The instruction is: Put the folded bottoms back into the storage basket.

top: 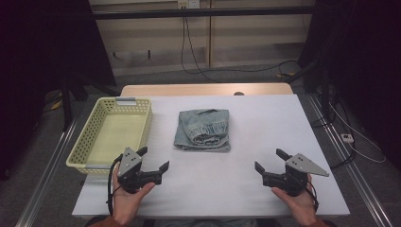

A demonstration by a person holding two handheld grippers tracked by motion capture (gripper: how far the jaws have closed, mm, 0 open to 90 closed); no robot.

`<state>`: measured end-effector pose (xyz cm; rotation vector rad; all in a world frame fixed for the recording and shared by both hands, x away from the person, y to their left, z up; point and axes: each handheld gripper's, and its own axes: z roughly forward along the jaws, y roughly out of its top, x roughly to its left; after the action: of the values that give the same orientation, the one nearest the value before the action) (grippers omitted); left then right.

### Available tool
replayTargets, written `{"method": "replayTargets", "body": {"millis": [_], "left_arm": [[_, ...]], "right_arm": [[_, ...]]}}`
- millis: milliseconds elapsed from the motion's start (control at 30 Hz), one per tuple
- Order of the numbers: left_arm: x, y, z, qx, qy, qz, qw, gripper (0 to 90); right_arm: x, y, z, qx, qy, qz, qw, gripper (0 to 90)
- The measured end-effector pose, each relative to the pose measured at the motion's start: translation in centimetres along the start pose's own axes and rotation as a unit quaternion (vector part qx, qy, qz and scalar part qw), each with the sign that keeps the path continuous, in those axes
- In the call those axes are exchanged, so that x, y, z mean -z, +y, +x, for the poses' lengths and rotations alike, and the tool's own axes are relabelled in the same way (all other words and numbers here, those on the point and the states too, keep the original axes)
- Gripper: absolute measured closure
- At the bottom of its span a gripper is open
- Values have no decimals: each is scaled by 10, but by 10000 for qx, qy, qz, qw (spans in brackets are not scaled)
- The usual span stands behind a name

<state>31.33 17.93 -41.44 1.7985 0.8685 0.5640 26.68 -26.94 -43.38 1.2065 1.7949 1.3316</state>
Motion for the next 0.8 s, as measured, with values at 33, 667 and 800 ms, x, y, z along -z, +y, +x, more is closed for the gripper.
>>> {"method": "replayTargets", "body": {"millis": [33, 667, 800], "left_arm": [[0, 0, 0, 41, -26, -1, 10000, 67], [-13, 6, -4, 86, -170, 265, 9995, 60], [-14, 9, -7, 9, -242, 356, 9991, 55]], "right_arm": [[0, 0, 0, 12, -13, 4, 10000, 88], [-2, -1, -3, -72, 17, 56, 10000, 88], [-2, 0, -1, -88, 14, 70, 9999, 80]]}}
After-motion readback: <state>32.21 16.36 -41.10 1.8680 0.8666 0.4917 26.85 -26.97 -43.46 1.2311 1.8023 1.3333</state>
